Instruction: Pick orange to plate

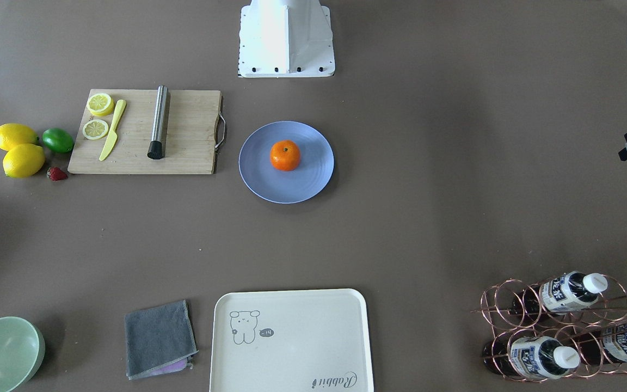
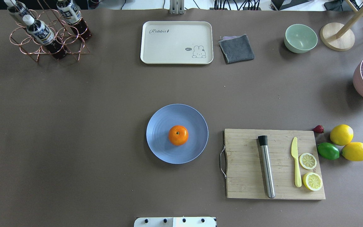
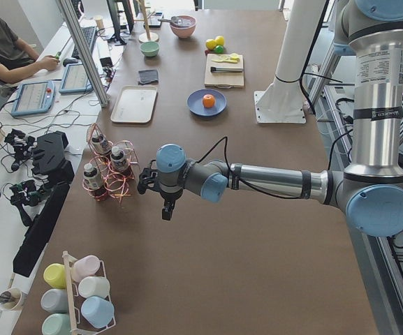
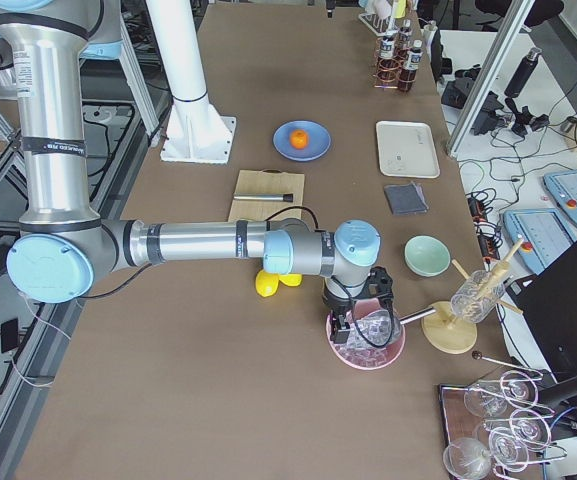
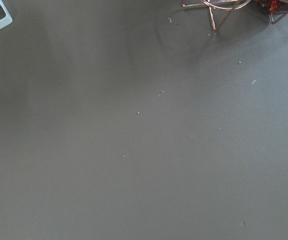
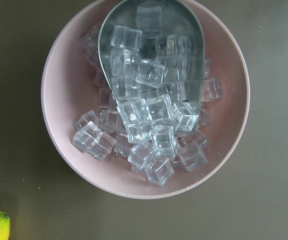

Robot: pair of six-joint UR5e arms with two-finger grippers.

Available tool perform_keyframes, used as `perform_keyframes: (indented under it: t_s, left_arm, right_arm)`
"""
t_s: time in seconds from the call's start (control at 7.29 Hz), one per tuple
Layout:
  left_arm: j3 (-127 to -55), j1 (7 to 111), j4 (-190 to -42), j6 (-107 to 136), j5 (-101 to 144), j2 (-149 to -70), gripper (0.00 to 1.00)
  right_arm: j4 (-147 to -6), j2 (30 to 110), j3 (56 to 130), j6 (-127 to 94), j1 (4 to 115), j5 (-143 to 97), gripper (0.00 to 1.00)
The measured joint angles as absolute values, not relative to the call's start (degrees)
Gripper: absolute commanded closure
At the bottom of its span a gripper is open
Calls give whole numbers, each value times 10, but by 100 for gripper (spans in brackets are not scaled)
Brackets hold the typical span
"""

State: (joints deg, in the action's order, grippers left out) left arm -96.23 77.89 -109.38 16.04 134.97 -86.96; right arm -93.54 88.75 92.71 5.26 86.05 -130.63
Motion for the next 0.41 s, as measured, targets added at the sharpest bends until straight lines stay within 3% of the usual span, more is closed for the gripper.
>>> perform_keyframes:
  t_s: [0.41]
  left_arm:
    - [-966, 777, -1098, 159, 1348, -863, 3]
  right_arm:
    - [-936, 886, 925, 51, 859, -1307, 0]
